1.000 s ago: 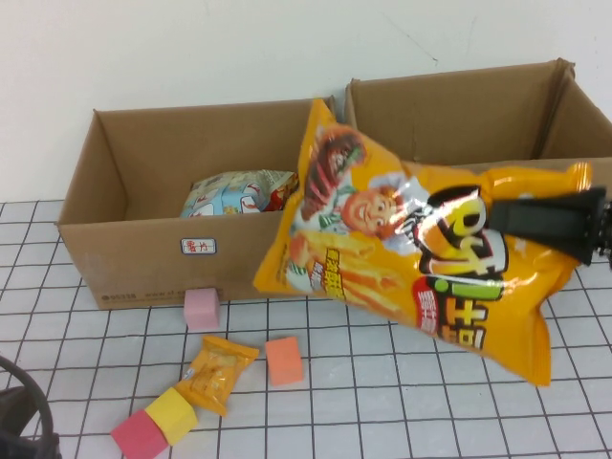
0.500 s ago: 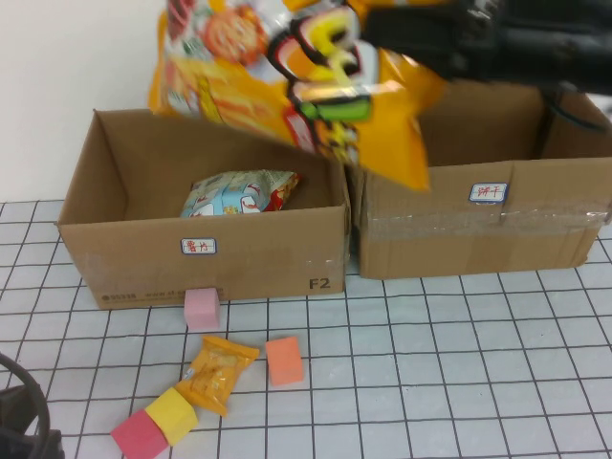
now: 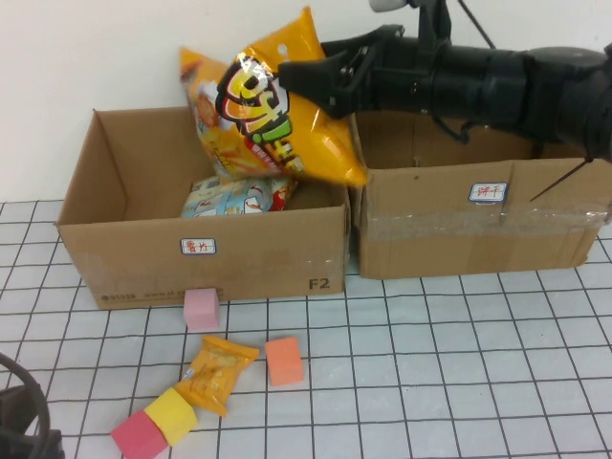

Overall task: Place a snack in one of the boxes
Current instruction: Place the potato chip in the potato chip box, then pick up the biscuit

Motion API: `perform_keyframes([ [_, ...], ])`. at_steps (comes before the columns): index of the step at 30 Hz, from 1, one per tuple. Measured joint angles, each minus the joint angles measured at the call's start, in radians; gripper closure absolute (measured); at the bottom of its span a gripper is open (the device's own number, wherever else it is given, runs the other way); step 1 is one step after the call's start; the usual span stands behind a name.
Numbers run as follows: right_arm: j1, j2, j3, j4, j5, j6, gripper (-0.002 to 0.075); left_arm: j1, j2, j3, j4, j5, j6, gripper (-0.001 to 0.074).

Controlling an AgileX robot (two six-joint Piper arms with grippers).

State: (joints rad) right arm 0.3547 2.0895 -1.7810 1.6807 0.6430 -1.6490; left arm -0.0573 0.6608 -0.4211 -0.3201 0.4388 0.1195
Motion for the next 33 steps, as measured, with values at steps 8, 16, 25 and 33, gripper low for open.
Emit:
perform_keyframes([
  [8, -0.019, -0.098, -0.004, -0.190, 0.048, 0.020, 0.0230, 0.000, 0.000, 0.000, -0.029, 0.026, 0.035, 0.0736],
  [16, -0.040, -0.356, -0.014, -0.610, 0.155, 0.115, 0.0662, 0.000, 0.070, 0.000, -0.300, 0.091, 0.343, 0.0721],
  [25, -0.040, -0.608, -0.014, -1.214, 0.407, 0.499, 0.0724, -0.002, 0.394, -0.092, -0.468, 0.140, 0.650, 0.0310],
  [33, -0.042, -0.723, 0.106, -1.512, 0.439, 0.708, 0.0726, -0.086, 0.708, -0.321, -0.437, 0.119, 0.685, 0.0229],
])
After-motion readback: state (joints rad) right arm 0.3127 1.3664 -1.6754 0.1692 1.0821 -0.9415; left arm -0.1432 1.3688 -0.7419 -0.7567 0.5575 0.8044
